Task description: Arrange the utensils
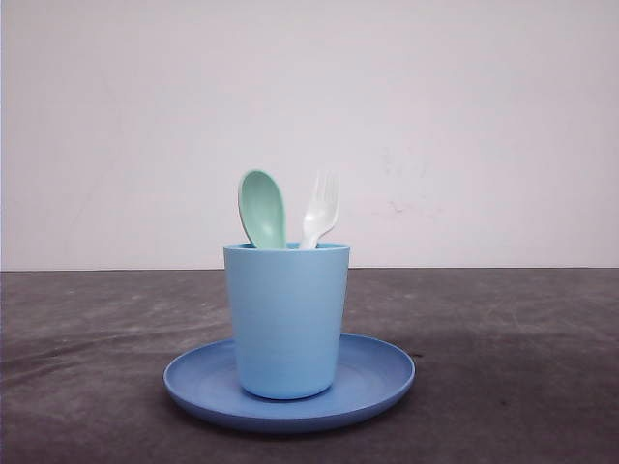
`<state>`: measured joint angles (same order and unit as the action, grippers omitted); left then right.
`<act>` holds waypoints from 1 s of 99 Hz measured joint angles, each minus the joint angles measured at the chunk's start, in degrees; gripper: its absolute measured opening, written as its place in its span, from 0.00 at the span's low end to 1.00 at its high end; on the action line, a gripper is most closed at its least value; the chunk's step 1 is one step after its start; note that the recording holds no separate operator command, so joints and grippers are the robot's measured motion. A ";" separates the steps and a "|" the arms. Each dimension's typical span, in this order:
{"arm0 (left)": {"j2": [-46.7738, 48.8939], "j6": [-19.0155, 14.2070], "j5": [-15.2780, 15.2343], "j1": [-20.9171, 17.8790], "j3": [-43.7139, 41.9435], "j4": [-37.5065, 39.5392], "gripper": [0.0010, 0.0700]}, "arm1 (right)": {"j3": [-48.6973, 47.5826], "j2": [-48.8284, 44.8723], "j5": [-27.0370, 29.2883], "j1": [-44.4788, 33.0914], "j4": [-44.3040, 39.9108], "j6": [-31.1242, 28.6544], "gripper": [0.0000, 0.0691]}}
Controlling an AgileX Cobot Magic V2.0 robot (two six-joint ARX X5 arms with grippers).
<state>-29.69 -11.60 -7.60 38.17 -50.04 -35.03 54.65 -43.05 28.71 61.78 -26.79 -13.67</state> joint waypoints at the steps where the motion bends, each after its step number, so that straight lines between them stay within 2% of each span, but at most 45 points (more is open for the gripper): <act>1: 0.00 0.00 0.00 0.00 0.00 0.00 0.02 | 0.00 0.00 0.00 0.00 0.02 0.00 0.01; 76: 0.00 0.09 0.00 0.00 0.00 0.00 0.02 | 0.00 0.00 0.00 0.00 0.07 0.00 0.00; 88: 0.26 2.23 0.00 -0.59 0.00 0.00 0.02 | 0.00 0.00 0.00 0.00 0.07 0.00 0.00; 99: 0.48 5.07 0.00 -3.52 0.04 0.44 0.02 | 0.00 0.00 0.00 0.00 0.07 0.00 0.00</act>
<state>-29.21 -6.52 -7.60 34.65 -50.00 -34.59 54.65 -43.05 28.71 61.78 -26.72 -13.67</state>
